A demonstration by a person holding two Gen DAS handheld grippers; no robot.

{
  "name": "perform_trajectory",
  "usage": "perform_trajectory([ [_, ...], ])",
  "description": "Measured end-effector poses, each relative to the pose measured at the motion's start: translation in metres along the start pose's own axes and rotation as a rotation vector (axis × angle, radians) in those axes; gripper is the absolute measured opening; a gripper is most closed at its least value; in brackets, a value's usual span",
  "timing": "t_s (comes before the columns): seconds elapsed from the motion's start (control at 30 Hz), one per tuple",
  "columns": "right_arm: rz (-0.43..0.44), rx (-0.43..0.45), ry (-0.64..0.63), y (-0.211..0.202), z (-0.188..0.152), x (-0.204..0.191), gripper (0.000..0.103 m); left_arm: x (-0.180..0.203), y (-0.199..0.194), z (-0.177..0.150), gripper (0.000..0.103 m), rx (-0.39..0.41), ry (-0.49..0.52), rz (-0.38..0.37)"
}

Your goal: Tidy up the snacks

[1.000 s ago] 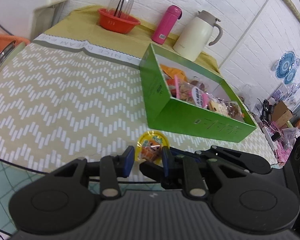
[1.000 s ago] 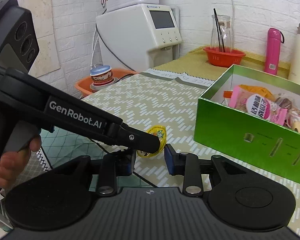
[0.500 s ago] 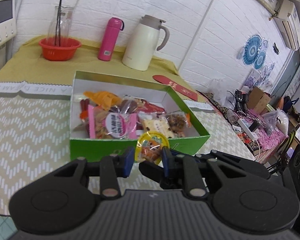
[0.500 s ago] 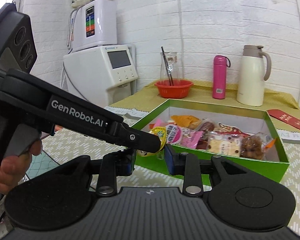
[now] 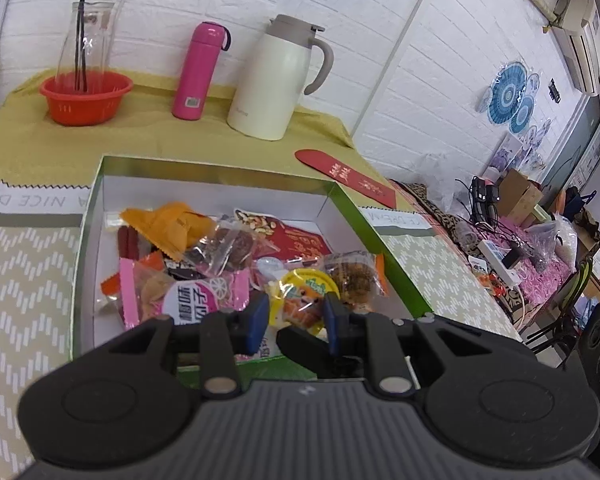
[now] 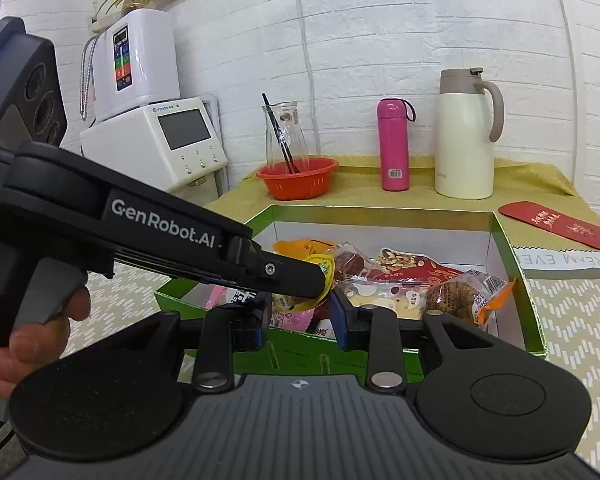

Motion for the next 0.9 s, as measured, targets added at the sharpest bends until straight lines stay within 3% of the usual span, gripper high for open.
perform_trajectory([
  [0.07,-0.006,0.014,0.0,0.006,-0.001,0.004,0.062,-0.003,0.004,0.002,0.025,0.003,-0.003,0.009],
  [0.1,-0.015,0.02,-0.004,0.008,-0.002,0.006,0.069,-0.004,0.003,0.002,0.051,0.014,-0.008,0.016],
  [0.13,-0.019,0.017,-0.01,0.01,-0.003,0.007,0.074,-0.005,0.001,0.002,0.06,0.034,-0.013,0.022],
  [0.2,-0.028,0.021,-0.018,0.008,-0.006,0.01,0.102,-0.008,-0.007,0.002,0.066,0.095,-0.02,0.039],
  [0.27,-0.04,0.039,-0.027,0.004,-0.008,0.011,0.103,-0.009,-0.012,0.002,0.07,0.117,-0.013,0.045],
  [0.43,-0.059,0.036,-0.027,0.002,-0.01,0.012,0.103,-0.007,-0.018,-0.001,0.077,0.139,0.003,0.154],
  [0.5,-0.063,0.023,-0.025,0.004,-0.011,0.011,0.103,-0.006,-0.021,-0.004,0.089,0.149,0.021,0.201],
  [0.67,-0.075,0.016,-0.04,-0.005,-0.007,0.006,0.103,-0.003,-0.037,-0.008,0.089,0.19,0.05,0.264],
  [0.9,-0.149,0.001,-0.085,-0.047,0.006,-0.002,0.103,0.019,-0.088,-0.02,0.089,0.253,0.094,0.332],
])
Point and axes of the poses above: each gripper's, at about its wrist camera, not at the fingertips, and y roughly the way its jaws point, x to its right, z to its top, the point moved 4 cm from there along y, roughly the way its jaws point, and after that the axes turned 3 degrees about x, right-handed, at the moved point
